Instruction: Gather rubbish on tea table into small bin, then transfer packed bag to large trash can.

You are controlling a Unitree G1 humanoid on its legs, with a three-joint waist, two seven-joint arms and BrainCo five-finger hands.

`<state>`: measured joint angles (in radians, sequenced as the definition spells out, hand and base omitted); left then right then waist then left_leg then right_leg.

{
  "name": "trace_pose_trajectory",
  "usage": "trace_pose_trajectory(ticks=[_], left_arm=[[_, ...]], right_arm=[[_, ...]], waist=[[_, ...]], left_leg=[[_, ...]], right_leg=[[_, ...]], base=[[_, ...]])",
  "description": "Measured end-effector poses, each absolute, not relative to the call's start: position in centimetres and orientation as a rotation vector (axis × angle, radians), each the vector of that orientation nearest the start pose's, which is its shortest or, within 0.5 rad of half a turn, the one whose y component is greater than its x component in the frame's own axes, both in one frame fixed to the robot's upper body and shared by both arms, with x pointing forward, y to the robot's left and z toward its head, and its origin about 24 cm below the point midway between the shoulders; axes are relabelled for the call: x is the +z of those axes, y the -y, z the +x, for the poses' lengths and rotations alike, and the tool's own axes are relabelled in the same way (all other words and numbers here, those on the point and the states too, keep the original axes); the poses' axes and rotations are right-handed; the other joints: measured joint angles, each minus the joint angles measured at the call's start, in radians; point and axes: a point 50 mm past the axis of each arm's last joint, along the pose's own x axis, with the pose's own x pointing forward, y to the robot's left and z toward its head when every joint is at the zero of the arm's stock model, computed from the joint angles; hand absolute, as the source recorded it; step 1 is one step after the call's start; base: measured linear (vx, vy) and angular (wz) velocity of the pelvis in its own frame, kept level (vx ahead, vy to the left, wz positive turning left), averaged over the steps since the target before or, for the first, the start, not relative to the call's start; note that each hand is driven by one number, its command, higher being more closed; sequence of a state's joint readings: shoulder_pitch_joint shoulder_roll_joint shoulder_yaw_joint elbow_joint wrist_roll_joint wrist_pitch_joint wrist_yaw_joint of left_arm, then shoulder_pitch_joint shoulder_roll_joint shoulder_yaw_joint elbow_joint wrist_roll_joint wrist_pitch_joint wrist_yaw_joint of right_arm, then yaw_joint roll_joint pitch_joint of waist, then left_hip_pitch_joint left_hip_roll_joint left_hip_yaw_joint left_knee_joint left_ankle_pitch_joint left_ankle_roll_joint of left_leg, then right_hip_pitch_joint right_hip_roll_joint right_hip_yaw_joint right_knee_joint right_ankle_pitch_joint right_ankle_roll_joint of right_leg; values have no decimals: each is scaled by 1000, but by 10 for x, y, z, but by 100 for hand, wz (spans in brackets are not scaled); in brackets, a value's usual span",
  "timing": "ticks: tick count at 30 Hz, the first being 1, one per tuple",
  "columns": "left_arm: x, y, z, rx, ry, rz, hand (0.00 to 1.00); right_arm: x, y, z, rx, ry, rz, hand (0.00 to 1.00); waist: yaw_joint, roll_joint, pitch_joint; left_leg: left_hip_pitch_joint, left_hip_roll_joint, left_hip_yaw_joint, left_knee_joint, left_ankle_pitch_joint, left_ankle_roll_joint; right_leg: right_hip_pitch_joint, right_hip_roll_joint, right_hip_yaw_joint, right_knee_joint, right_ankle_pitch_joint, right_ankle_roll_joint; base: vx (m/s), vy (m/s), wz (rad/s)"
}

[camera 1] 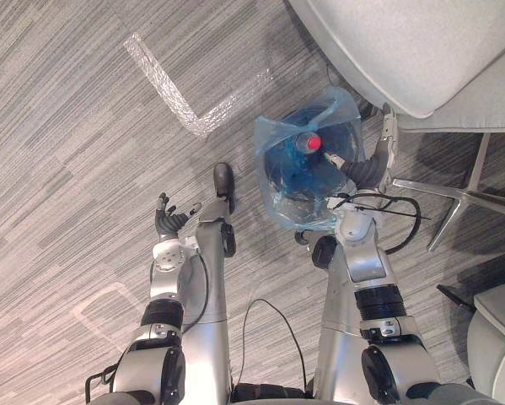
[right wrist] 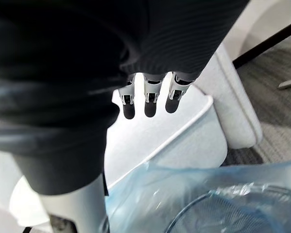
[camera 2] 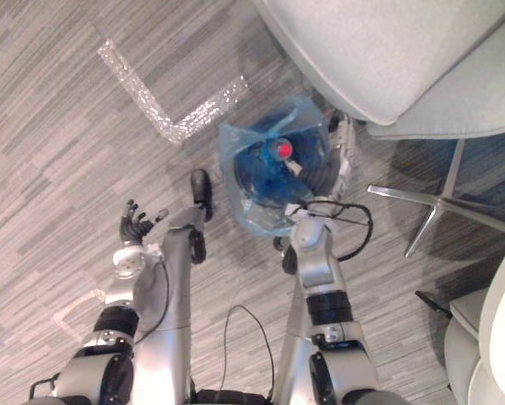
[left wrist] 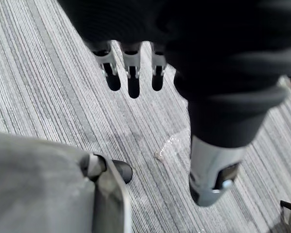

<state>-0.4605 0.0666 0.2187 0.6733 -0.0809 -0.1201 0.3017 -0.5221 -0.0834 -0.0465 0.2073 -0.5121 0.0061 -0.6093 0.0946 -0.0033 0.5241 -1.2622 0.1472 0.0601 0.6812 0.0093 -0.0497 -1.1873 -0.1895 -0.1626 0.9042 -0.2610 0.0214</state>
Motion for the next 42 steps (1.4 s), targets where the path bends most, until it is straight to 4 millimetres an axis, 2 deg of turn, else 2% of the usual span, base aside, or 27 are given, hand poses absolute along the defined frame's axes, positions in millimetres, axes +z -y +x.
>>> trace_pose_trajectory(ticks=[4,6,14,21,22,29,33,42], left_arm=[[29,-195,327,417,-100,-79,0],[30,-195,327,415,-93,-79,0],[35,-190,329,393,-69,-82,0],[39,-188,330,386,-44,-104,0],[39,-188,330,387,-36,-108,0],[43,-186,333,375,-26,-112,0],[45,-186,334,375,-21,-127,0],[44,-182,335,356,-27,-120,0]], right_arm=[[155,165,333,-603,454,-496,0],[156,167,340,-596,447,-561,0],[174,168,363,-518,454,-696,0],[176,169,378,-479,406,-806,0],[177,167,381,-467,402,-816,100],[183,163,392,-434,374,-850,100],[195,165,394,-446,403,-851,100],[194,166,389,-440,415,-769,100]], waist=[[0,1,0],[2,1,-1],[8,2,-1],[15,8,-5],[16,8,-5],[21,9,-5],[23,9,-6],[26,9,-6]], left_leg=[[-11,-1,-4,1,-1,1],[-19,-2,-7,1,-1,1],[-41,-17,-21,2,9,7],[-66,-31,-27,0,10,6],[-70,-34,-29,-2,12,6],[-86,-48,-42,-1,15,6],[-99,-50,-44,4,16,5],[-86,-48,-52,23,13,3]], right_leg=[[-6,-1,-5,0,1,0],[-16,-2,-7,4,0,-2],[-39,-21,-22,37,-15,-13],[-60,-38,-32,53,-29,-14],[-64,-40,-32,55,-30,-13],[-75,-56,-47,76,-48,-15],[-87,-58,-47,87,-53,-18],[-66,-56,-50,97,-59,-16]], base=[[-6,-7,1],[-22,-24,4],[-33,-28,10],[-36,-7,10],[-31,2,9],[-32,2,11],[-32,3,3],[-56,12,0]])
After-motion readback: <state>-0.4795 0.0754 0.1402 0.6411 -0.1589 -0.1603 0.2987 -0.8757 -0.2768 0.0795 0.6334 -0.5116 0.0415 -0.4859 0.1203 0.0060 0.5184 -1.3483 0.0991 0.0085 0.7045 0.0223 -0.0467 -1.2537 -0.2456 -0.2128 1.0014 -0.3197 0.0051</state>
